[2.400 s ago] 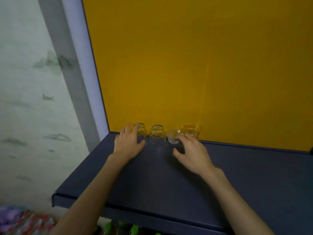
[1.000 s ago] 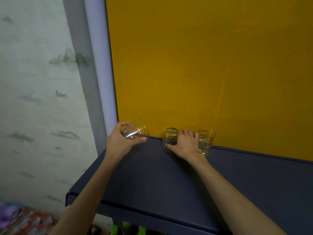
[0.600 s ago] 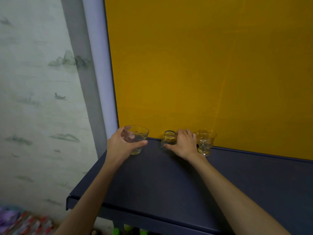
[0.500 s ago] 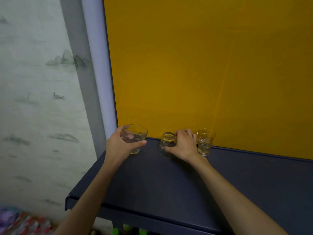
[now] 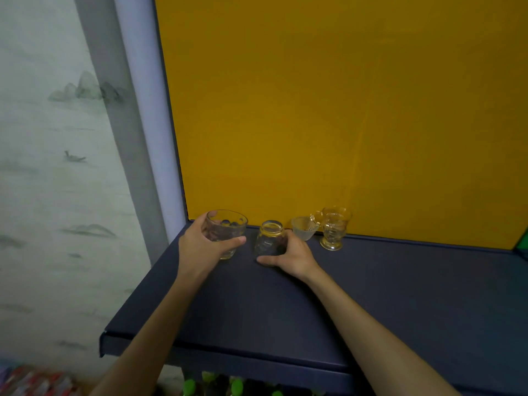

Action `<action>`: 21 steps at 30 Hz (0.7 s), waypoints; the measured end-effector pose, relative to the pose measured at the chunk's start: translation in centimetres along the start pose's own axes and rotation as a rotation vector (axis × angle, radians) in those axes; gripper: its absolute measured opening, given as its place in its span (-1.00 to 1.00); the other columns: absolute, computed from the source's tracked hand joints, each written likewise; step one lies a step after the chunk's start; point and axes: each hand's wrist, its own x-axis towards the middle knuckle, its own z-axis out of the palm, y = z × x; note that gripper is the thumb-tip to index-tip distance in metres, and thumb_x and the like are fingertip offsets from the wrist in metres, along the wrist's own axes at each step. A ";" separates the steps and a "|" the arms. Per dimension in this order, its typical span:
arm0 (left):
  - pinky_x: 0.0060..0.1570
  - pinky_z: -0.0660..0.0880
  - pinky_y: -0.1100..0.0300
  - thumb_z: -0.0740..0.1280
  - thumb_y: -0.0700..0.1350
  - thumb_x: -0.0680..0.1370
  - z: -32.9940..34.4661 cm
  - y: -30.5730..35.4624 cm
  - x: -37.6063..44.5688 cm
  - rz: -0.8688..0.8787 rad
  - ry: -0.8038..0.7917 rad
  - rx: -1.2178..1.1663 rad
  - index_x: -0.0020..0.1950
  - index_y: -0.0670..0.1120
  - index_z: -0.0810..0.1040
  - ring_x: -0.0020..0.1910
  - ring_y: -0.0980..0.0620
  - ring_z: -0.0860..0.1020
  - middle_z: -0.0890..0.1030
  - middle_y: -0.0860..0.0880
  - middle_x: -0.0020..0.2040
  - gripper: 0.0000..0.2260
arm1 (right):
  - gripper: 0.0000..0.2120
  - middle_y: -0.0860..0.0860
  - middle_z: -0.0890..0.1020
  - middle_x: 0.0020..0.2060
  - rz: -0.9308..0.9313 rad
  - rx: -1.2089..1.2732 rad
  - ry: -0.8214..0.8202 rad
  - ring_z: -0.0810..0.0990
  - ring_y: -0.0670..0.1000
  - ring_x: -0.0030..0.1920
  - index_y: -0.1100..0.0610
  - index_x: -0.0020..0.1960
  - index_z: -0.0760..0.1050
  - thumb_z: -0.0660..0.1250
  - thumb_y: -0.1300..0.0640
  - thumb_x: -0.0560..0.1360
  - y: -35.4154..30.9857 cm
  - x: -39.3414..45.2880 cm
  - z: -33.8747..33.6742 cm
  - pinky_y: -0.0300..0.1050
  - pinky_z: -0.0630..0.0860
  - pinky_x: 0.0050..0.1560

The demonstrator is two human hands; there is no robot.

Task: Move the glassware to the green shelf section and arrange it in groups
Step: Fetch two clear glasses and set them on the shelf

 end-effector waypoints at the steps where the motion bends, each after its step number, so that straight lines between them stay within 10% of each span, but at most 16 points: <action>1: 0.06 0.54 0.23 0.70 0.04 0.25 0.0 0.0 0.0 0.000 -0.002 -0.004 0.35 0.04 0.55 0.04 0.27 0.58 0.65 0.12 0.11 -0.29 | -0.26 -0.10 0.60 0.07 0.011 0.013 0.002 0.57 0.01 0.14 -0.04 0.11 0.42 0.61 -0.31 0.09 0.2 0.0 0.1 0.10 0.53 0.17; 21: 0.07 0.62 0.22 0.71 -0.04 0.24 6.0 5.9 -2.9 0.073 -0.154 -0.324 0.39 -0.02 0.54 0.03 0.16 0.66 0.67 0.08 0.19 -0.25 | -0.18 -0.08 0.57 0.06 -0.031 0.142 0.462 0.62 -0.07 0.06 -0.03 0.26 0.44 0.63 -0.12 0.05 -0.5 -7.4 -10.9 0.04 0.61 0.08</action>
